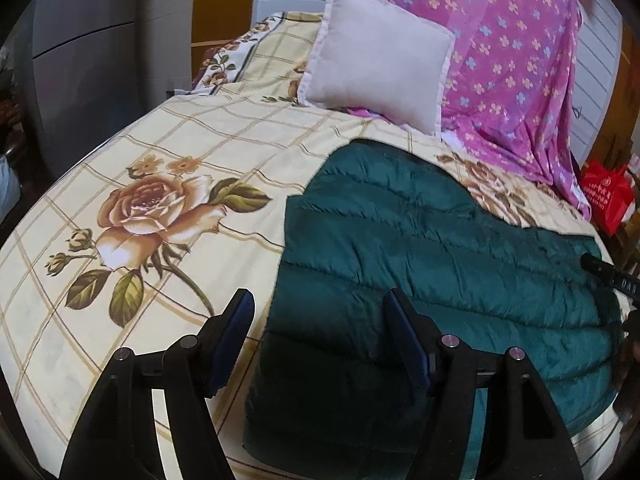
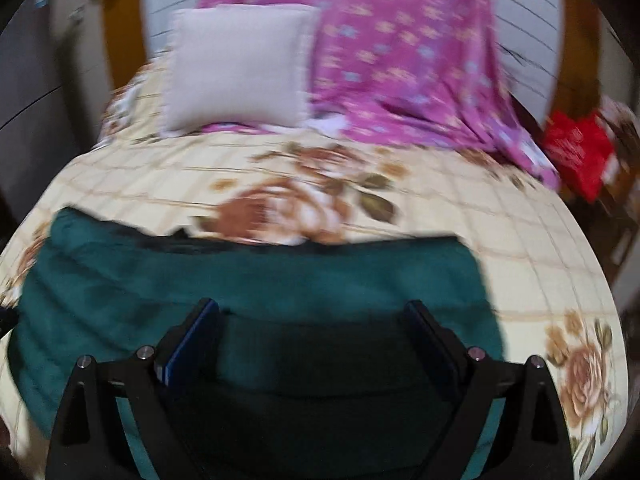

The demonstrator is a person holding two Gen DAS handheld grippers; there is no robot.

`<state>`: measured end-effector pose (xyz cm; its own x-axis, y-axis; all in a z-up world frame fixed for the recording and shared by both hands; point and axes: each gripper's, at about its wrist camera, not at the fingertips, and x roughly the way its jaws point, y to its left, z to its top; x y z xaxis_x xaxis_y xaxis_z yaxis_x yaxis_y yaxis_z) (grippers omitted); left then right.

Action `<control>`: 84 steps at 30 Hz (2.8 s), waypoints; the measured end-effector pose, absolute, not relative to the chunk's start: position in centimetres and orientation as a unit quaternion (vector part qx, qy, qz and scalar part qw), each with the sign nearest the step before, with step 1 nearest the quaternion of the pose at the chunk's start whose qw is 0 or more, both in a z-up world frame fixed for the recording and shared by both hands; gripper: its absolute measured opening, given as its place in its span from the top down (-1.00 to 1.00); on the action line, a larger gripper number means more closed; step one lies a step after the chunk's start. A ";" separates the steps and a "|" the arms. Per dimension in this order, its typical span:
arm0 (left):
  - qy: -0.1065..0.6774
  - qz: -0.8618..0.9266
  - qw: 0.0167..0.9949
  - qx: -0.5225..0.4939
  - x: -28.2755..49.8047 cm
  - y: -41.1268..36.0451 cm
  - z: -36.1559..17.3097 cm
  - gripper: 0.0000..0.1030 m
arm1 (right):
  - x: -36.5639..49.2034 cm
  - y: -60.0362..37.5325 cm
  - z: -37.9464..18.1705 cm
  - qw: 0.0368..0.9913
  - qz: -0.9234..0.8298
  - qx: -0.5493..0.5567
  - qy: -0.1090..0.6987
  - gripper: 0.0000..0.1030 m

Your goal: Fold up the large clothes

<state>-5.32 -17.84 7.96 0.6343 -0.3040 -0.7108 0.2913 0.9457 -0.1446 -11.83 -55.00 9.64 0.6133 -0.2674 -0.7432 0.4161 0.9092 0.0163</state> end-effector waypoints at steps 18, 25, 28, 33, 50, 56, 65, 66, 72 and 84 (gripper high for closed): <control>0.400 -0.169 0.901 0.002 -5.0 -18.6 6.9 0.02 | -15.1 -57.8 8.6 0.890 -0.191 0.160 0.382 -0.88; 0.396 -0.164 0.903 0.007 -5.3 -18.7 6.9 0.02 | -17.8 -58.8 6.0 0.868 -0.207 0.172 0.417 -0.89; 0.394 -0.162 0.905 0.011 -5.4 -18.8 6.9 0.02 | -17.7 -58.9 5.6 0.866 -0.207 0.180 0.418 -0.91; 0.394 -0.162 0.905 0.013 -5.6 -18.9 6.9 0.02 | -19.6 -58.2 7.8 0.876 -0.210 0.183 0.394 -0.91; 0.413 -0.222 0.878 -0.094 -4.6 -15.9 7.3 0.02 | -24.2 -58.9 7.0 0.868 -0.192 0.234 0.394 -0.92; 0.449 -0.246 0.838 -0.187 -2.1 -12.9 5.5 -0.03 | -23.6 -61.5 5.2 0.857 -0.174 0.283 0.394 -1.00; 0.484 -0.270 0.796 -0.243 0.0 -13.4 2.4 -0.29 | -21.2 -63.8 2.5 0.846 -0.114 0.341 0.394 -1.00; 0.487 -0.272 0.793 -0.245 0.1 -13.6 2.1 -0.34 | -20.9 -64.0 2.2 0.844 -0.107 0.347 0.395 -1.00; 0.477 -0.293 0.789 -0.254 0.1 -14.3 1.4 -0.48 | -19.3 -63.7 1.6 0.850 -0.096 0.327 0.403 -1.00; 0.443 -0.346 0.800 -0.212 -2.2 -16.0 4.3 0.59 | -20.0 -60.9 4.2 0.870 -0.056 0.313 0.377 -0.03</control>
<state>-2.19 -15.97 4.34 0.3689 -0.7407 -0.5615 0.3650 0.6711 -0.6454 -20.00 -60.92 4.16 0.7097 0.1390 -0.6907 0.3335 0.7973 0.5031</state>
